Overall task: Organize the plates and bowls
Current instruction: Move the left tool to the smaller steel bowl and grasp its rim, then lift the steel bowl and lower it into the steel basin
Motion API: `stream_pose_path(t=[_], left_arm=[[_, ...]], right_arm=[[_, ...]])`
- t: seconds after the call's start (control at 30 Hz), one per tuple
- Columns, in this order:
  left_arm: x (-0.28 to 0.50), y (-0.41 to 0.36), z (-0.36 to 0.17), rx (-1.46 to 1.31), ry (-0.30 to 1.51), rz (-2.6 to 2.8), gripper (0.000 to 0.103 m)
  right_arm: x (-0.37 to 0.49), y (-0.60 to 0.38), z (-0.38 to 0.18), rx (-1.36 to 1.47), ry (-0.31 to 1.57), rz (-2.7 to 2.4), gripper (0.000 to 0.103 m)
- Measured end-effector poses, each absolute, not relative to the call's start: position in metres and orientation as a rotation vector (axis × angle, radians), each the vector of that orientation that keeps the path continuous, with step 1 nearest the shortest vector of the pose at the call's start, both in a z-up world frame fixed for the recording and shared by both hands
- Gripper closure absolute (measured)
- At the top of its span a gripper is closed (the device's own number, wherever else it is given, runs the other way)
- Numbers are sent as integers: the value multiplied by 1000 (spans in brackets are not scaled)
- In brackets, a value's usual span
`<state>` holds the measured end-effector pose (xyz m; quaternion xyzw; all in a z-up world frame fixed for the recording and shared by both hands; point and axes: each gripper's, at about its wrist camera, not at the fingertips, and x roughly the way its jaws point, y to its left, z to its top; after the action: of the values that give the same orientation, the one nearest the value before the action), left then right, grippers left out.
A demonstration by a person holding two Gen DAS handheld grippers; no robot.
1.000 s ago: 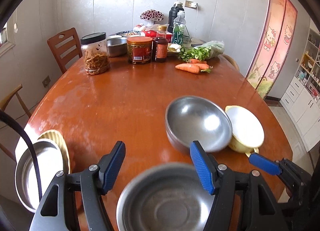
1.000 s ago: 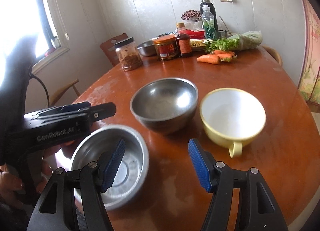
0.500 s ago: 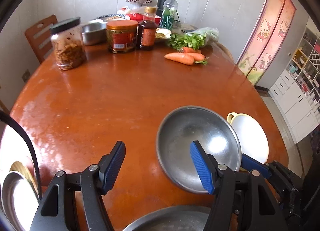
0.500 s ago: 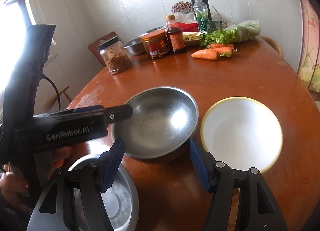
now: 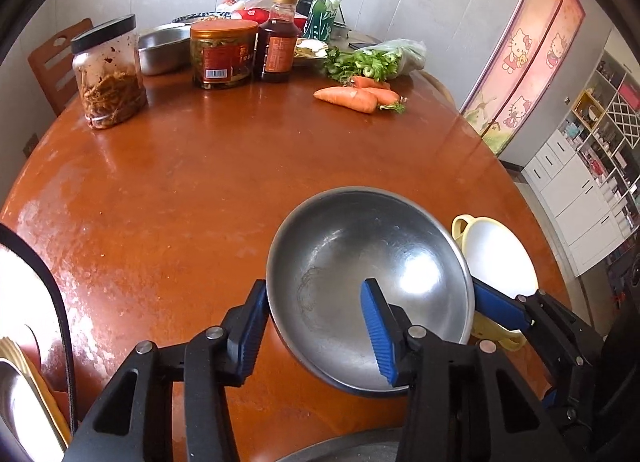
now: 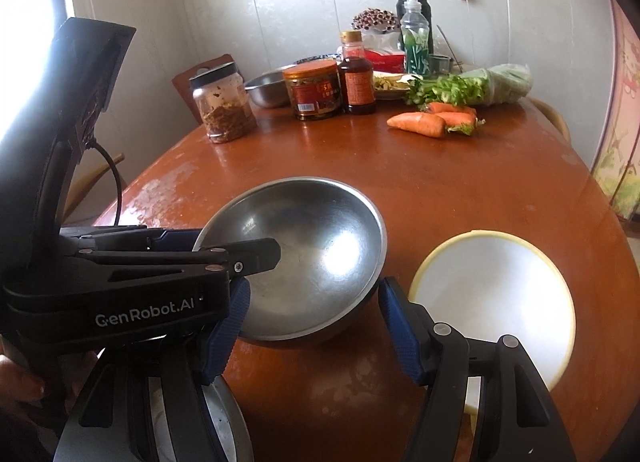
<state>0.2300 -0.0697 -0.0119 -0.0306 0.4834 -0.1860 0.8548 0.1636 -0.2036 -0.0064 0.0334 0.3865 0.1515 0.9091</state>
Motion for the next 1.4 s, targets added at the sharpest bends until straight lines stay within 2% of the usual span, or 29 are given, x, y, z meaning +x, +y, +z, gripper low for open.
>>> stream_pose_path(t=[0.8, 1.4], left_arm=[[149, -40, 53, -56, 884, -342, 57], [79, -27, 32, -56, 919, -308, 56]], right_arm=[[96, -182, 51, 10, 680, 381, 34], [22, -170, 36, -36, 703, 438, 34]])
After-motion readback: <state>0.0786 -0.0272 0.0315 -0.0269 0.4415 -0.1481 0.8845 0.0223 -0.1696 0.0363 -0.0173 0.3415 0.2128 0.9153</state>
